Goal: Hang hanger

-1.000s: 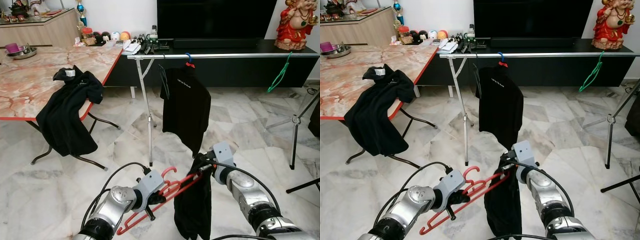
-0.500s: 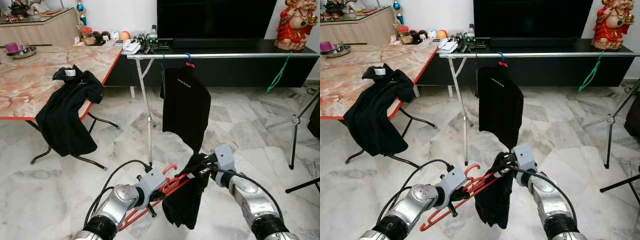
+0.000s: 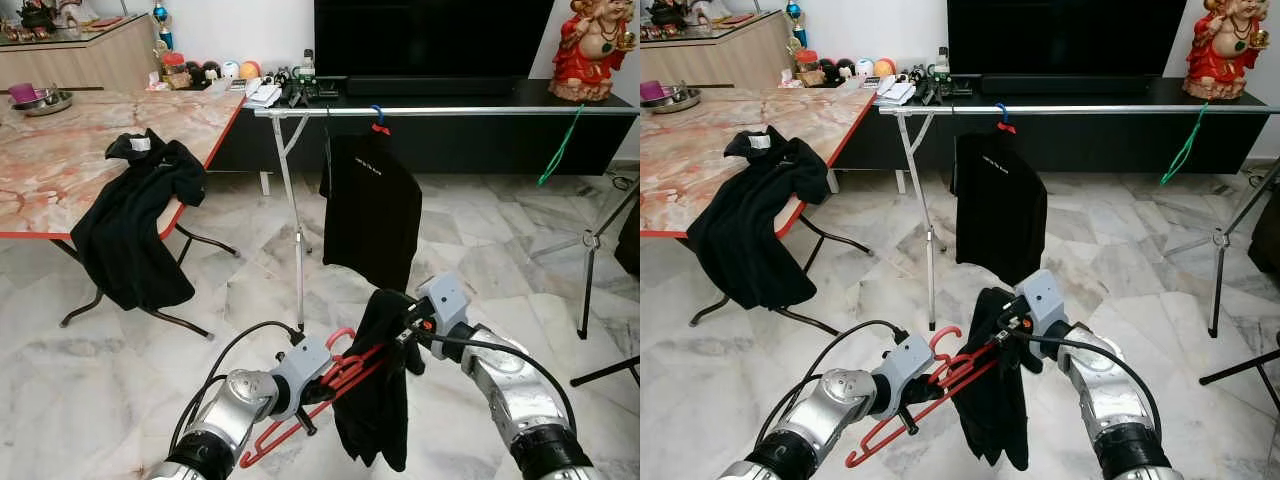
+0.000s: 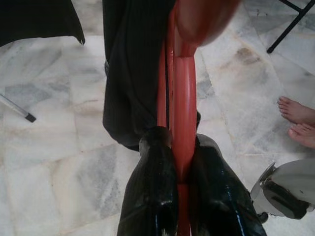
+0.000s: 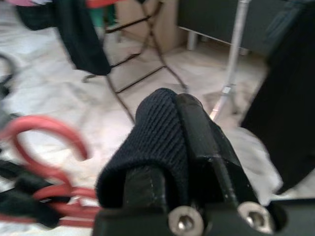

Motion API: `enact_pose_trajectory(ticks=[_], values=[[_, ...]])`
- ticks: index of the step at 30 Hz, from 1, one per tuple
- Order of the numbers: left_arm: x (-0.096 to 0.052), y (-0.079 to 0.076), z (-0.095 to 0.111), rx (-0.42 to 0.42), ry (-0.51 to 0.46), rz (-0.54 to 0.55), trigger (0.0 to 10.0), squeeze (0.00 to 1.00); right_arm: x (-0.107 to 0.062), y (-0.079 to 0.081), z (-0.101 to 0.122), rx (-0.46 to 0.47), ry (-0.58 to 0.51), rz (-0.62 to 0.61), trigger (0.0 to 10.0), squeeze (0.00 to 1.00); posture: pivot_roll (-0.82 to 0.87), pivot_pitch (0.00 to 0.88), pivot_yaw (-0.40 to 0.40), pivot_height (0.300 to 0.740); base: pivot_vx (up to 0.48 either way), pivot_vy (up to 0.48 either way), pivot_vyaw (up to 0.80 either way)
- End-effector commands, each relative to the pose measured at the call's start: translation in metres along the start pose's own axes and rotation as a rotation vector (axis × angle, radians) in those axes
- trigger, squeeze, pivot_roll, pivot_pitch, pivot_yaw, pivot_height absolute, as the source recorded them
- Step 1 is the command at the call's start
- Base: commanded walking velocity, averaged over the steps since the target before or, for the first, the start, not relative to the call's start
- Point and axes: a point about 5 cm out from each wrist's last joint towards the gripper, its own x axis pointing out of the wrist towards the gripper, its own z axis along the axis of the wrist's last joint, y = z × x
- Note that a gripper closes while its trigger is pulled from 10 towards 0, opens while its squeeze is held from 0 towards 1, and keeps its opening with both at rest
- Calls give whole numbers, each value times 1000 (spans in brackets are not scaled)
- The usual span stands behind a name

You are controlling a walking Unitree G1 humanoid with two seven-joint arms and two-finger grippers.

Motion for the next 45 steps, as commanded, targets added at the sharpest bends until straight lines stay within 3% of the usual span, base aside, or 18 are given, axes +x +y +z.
enact_pose_trajectory(ticks=[1,10,19,24,34,45], values=[[-1,1,5,-23,-44,10,10000,0,0,8,12,-16,-52,82,10000,0,39,31,-7,740,0,0,0],[-1,15,14,-49,-93,152,10000,0,-13,14,-2,-35,33,156,10000,0,37,33,-8,740,0,0,0],[-2,18,15,-46,-98,195,10000,0,-20,-14,-35,-72,277,-149,10000,0,40,34,-8,740,0,0,0],[-2,20,14,-46,-90,200,10000,0,-19,-21,-30,-62,240,-242,10000,0,43,34,-8,740,0,0,0],[-1,17,13,-38,-87,175,10000,0,-16,-29,-22,-82,194,-312,10000,0,43,32,-10,740,0,0,0],[3,2,11,-45,-95,39,10000,0,-8,-17,-5,-115,86,-179,10000,0,41,32,-9,740,0,0,0]])
